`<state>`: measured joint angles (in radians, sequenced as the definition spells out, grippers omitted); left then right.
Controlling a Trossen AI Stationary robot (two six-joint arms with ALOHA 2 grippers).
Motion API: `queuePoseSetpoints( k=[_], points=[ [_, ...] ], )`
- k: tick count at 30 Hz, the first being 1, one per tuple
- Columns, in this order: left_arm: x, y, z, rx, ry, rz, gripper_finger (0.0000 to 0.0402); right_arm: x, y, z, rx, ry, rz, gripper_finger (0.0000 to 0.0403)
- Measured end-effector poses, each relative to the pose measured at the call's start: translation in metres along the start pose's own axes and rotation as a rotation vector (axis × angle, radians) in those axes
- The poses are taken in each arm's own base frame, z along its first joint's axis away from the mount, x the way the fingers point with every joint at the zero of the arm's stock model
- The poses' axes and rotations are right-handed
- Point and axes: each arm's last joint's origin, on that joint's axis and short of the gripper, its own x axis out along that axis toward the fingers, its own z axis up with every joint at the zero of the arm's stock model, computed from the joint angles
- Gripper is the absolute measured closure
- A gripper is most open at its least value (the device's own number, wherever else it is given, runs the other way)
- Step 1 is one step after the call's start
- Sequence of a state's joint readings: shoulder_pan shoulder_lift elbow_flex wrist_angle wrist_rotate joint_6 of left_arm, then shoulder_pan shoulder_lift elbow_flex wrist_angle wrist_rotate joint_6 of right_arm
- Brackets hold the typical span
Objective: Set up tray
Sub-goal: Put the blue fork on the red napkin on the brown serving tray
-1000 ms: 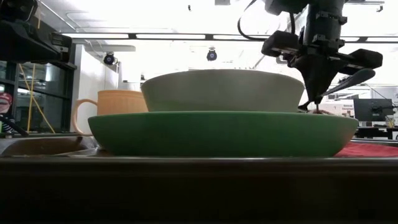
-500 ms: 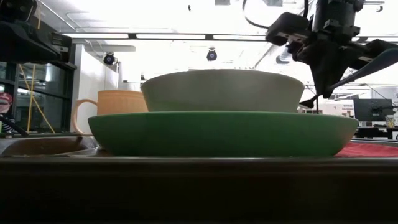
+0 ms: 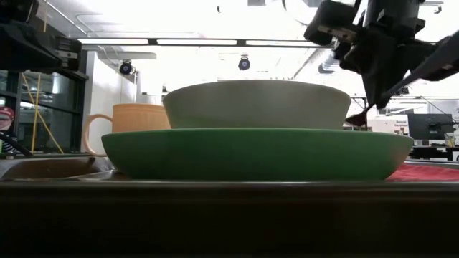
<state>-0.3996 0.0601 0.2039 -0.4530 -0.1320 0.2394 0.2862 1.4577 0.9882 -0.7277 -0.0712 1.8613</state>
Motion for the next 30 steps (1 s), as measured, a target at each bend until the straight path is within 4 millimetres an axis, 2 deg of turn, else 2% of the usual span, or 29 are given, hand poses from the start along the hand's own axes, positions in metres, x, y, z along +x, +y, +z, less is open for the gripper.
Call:
queuePoseSetpoints(
  k=[7, 19, 30],
  points=[
    [0.000, -0.001, 0.000, 0.000, -0.005, -0.019, 0.0339, 0.025, 0.004, -0.006, 0.004, 0.038, -0.049, 0.0403],
    [0.000, -0.001, 0.000, -0.001, -0.005, -0.019, 0.0339, 0.049, -0.002, -0.002, -0.038, -0.027, -0.169, 0.0403],
    [0.000, -0.001, 0.000, -0.001, -0.005, -0.019, 0.0339, 0.051, -0.004, 0.001, -0.052, -0.089, -0.189, 0.0403]
  ],
)
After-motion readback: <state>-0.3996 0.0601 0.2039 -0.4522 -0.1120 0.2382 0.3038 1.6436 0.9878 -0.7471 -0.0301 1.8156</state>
